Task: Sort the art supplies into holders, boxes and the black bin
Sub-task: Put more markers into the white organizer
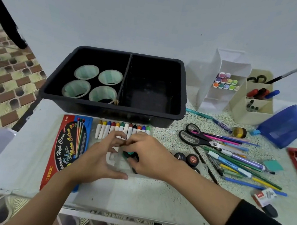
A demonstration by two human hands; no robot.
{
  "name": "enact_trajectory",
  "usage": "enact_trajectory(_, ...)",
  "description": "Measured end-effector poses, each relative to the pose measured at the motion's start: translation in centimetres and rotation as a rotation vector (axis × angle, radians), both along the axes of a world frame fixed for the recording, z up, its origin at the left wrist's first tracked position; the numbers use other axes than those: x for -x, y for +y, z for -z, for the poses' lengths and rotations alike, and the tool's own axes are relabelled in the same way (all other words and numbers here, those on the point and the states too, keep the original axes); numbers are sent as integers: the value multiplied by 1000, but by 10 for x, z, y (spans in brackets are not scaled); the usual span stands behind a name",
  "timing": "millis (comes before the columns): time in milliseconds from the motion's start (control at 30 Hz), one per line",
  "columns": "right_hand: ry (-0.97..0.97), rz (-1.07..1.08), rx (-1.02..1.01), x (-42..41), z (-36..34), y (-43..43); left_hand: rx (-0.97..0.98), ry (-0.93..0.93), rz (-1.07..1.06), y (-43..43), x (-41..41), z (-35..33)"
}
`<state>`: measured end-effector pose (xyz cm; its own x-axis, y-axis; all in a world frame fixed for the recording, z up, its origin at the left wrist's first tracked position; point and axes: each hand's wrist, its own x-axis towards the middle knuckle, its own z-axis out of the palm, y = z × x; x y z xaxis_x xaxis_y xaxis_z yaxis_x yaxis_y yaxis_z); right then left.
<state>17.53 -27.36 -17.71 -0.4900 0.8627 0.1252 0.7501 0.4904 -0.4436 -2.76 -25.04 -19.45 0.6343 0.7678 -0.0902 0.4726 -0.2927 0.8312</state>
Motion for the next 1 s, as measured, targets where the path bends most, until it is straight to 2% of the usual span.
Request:
enact_trajectory(133, -90, 2, -24, 3, 4, 2, 12, 25, 6, 5, -2, 0)
enact_trajectory(367, 84, 200, -22, 0, 9, 3, -31, 127, -28, 4, 0, 3)
enact_trajectory(500, 83, 186, 10, -10, 11, -6, -101, 179, 37, 5, -6, -3)
enact_trajectory(700, 56, 288, 12, -1, 3, -5, -93, 236, 63, 14, -12, -6)
enact_trajectory(867, -18, 191, -55, 0, 2, -8, -67, 194, 21, 8, -8, -6)
enact_trajectory(1000, 19, 100, -21, 1, -3, -6, -9, 135, -27, 0, -6, -5)
